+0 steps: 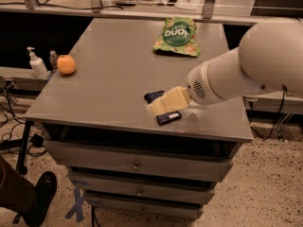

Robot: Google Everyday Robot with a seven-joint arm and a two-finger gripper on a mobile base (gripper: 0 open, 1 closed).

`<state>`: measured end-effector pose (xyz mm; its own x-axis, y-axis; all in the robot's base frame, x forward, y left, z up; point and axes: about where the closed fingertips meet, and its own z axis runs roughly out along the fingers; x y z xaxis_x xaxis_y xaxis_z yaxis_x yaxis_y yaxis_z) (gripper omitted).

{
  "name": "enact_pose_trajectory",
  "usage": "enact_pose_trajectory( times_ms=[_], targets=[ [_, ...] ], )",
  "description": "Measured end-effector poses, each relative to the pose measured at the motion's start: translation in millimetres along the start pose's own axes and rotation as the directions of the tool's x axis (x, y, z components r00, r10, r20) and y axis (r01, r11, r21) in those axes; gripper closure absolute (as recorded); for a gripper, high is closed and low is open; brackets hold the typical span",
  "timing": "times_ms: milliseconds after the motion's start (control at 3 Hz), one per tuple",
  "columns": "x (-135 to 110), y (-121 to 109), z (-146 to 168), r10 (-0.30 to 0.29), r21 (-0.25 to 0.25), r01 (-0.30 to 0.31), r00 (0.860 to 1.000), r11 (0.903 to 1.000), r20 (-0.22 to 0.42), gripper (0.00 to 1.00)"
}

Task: Move rxbar blueberry near green rice chip bag

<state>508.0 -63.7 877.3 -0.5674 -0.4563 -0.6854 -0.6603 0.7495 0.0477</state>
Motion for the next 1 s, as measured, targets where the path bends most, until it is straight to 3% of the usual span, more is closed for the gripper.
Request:
enact_pose_trajectory(
  times_ms=[333,1000],
  targets=[
    [-1,11,18,-0.019,0.016,0.018,1.0,0.9997,0.012,0.0],
    [15,9,47,-0.042,0.062,0.041,0.999,0.9972,0.019,0.0]
  ],
)
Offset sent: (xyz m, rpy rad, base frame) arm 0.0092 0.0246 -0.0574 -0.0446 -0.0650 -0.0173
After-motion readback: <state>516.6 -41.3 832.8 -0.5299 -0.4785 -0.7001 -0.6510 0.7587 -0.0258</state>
